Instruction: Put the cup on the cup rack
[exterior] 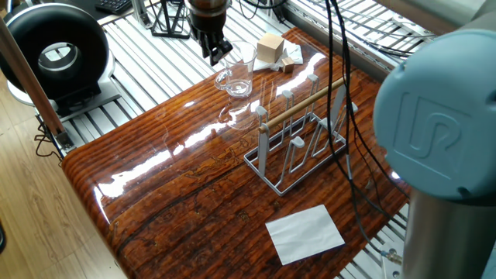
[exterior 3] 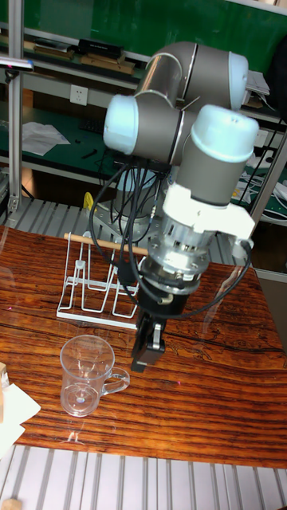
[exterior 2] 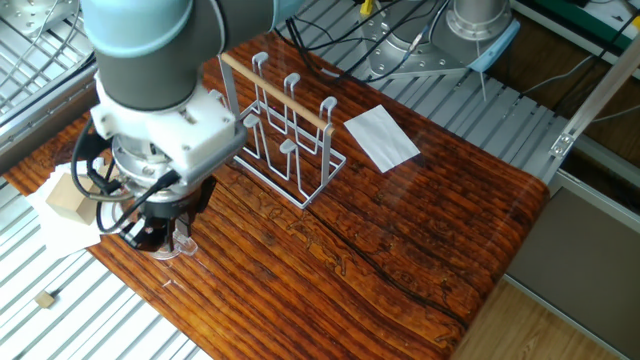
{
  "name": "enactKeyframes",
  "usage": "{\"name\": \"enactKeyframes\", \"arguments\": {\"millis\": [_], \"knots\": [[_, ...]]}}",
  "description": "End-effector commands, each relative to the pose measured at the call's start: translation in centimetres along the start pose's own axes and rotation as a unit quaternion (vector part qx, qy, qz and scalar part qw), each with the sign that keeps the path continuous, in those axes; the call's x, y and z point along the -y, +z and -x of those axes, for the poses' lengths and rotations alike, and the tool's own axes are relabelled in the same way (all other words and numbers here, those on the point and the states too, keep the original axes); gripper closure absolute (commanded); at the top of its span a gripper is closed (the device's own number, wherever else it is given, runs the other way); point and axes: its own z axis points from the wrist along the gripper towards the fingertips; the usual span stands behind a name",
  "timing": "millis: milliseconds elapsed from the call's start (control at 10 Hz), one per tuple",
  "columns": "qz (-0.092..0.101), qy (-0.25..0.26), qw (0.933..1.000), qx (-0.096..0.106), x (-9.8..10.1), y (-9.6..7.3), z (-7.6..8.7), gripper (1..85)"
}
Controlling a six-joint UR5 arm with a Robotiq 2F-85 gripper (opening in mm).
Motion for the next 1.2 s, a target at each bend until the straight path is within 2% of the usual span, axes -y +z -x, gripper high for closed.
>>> {"name": "enactKeyframes", "arguments": {"millis": [0,200,600,1100], "knots": [[-0.001,-0.007,1.0,0.006,0.4,1.7,-0.2,54.0],[-0.003,-0.012,0.9999,0.003,0.5,2.7,-0.5,54.0],[-0.002,-0.021,0.9998,0.0,0.1,3.6,-0.8,53.3],[-0.003,-0.017,0.9998,-0.005,-0.2,4.6,-0.2,53.3]]}}
